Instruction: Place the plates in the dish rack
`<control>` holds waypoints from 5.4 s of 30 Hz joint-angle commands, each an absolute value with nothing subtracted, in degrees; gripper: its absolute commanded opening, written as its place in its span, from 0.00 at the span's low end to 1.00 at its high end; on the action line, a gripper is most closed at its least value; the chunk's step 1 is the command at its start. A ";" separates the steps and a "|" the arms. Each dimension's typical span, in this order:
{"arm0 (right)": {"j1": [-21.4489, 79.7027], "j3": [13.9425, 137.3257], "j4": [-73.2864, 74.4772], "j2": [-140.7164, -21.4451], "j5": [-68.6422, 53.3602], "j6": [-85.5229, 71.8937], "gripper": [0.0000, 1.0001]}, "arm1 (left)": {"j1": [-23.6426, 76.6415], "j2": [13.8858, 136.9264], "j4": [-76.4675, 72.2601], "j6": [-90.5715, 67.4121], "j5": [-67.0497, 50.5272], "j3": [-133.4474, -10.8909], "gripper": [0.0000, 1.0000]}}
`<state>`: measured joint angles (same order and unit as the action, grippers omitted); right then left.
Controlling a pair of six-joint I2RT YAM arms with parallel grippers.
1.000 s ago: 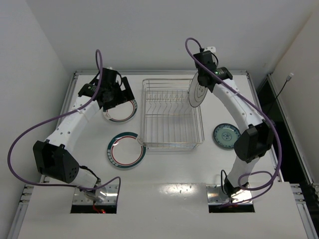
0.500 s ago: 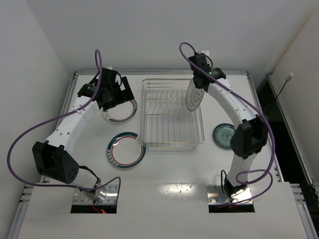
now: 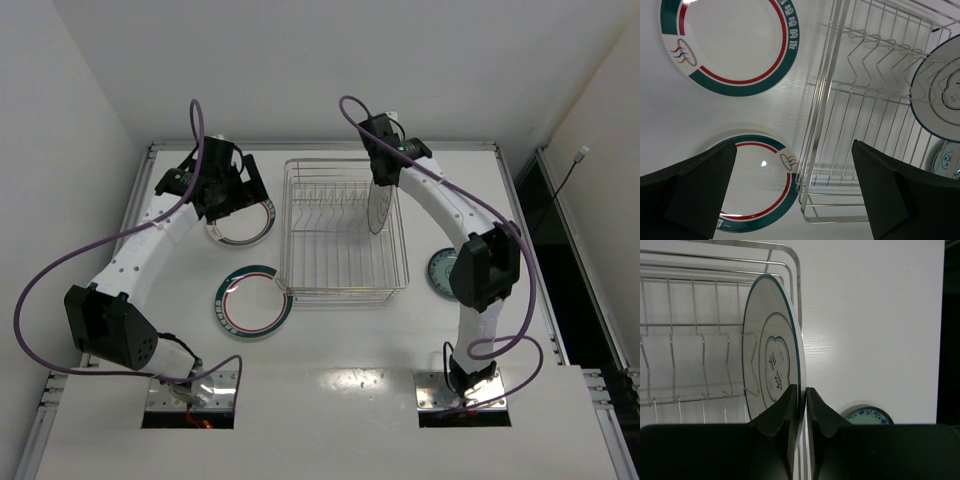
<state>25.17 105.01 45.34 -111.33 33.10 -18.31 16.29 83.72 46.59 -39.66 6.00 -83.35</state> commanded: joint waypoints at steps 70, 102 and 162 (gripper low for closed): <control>-34.19 54.14 31.47 -100.64 -22.49 -30.41 0.00 | 15.91 78.84 45.79 -42.01 -0.26 -81.21 1.00; -1.36 96.40 43.32 -84.63 5.67 -35.08 0.00 | 15.91 79.37 46.32 -42.54 -1.32 -81.21 1.00; 32.96 140.19 77.17 -129.38 51.23 -25.05 0.00 | 15.91 75.15 46.85 -43.59 -0.26 -78.05 1.00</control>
